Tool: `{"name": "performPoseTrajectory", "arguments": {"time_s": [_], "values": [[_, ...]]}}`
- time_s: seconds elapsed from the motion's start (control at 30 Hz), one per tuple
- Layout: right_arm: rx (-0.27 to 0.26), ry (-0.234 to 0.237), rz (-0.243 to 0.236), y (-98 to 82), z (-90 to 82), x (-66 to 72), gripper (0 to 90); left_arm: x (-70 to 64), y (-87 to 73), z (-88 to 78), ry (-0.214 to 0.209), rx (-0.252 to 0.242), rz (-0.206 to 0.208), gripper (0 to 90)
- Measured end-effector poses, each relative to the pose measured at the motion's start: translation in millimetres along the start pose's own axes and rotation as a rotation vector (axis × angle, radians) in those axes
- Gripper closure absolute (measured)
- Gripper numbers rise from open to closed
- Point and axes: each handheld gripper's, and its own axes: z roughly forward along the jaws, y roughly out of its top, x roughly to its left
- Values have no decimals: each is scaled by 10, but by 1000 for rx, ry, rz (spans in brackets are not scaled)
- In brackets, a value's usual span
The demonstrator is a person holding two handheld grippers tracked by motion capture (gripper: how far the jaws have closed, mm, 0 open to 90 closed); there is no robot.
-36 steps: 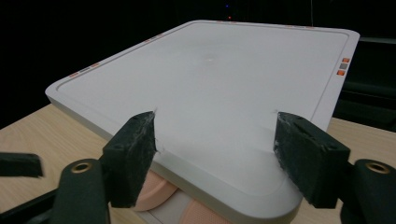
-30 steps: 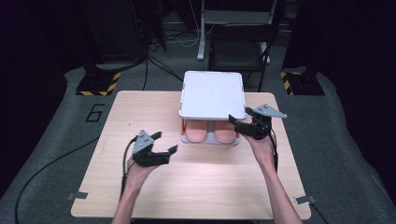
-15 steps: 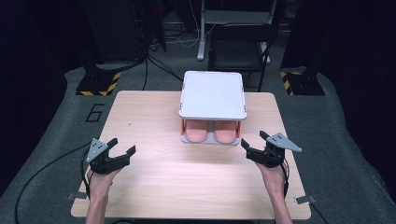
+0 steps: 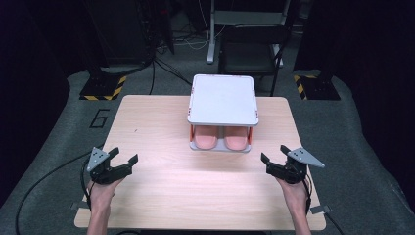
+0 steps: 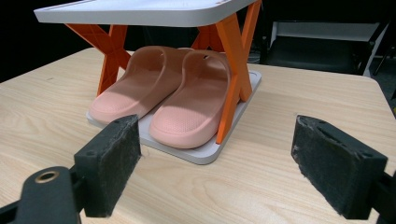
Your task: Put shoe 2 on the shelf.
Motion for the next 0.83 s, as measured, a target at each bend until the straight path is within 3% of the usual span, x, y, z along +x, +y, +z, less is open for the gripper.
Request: {"name": "performPoseTrajectory", "arguments": {"time_s": [0.83], "values": [[27, 5, 2, -28, 45, 3, 153, -26, 4, 59, 7, 20, -5, 166]]}}
